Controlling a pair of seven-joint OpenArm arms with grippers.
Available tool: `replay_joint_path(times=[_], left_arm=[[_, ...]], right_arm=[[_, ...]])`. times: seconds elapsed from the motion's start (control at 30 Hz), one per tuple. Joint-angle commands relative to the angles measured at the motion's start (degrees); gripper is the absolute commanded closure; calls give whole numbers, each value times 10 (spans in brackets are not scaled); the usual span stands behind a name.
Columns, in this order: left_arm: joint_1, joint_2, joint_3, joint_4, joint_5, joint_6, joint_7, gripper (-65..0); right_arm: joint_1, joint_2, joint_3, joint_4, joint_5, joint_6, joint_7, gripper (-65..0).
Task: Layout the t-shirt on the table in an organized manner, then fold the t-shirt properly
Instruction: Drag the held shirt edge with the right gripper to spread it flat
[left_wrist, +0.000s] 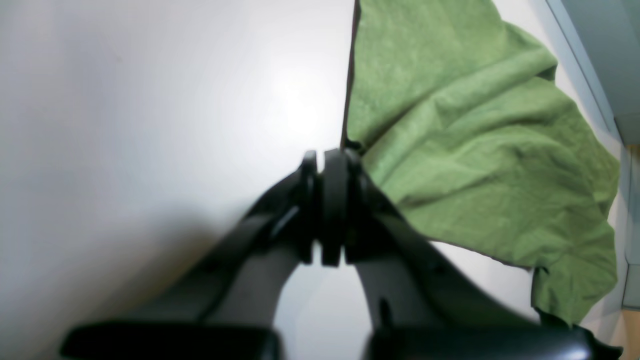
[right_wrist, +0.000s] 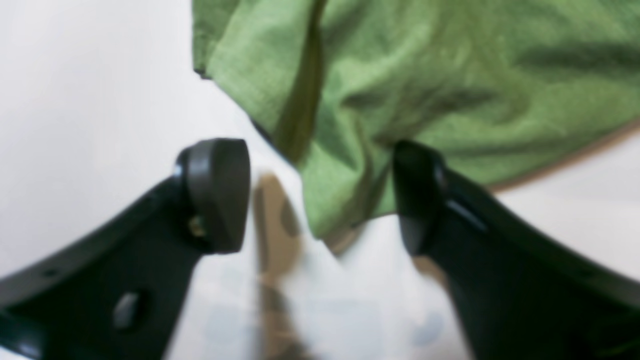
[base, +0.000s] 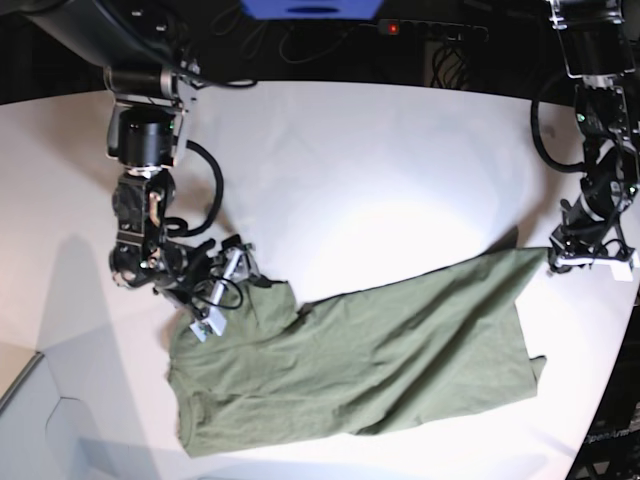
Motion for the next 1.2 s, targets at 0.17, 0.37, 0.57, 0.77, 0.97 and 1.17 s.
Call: replay_joint_path(times=[0.17,0.37,0.57,0.77,0.97,1.17], left_arm=[[-11,-12,-5,8,-6,2,-8,-1],[-11,-10,-1,7,-6,2,-8,-1],[-10,4,0,15,-8,2,-7,-1],[-6,13,0,20,-11,2,-1,-1],[37,16,-5,74,-11,2,-6,-1],[53,19,-48,109,-7,2,-3,-1]], right_arm=[[7,47,0,6,2,-1,-5,-25],[-68,97,1,114,2,-1,-15,0],[-199,111,1,385,2,-1,-61,0],[-301,115,1,563,2,-1,-76,0],[-377,115,34,567,2,-1,-70,0],[-394,116,67,567,2,-1,-70,0]])
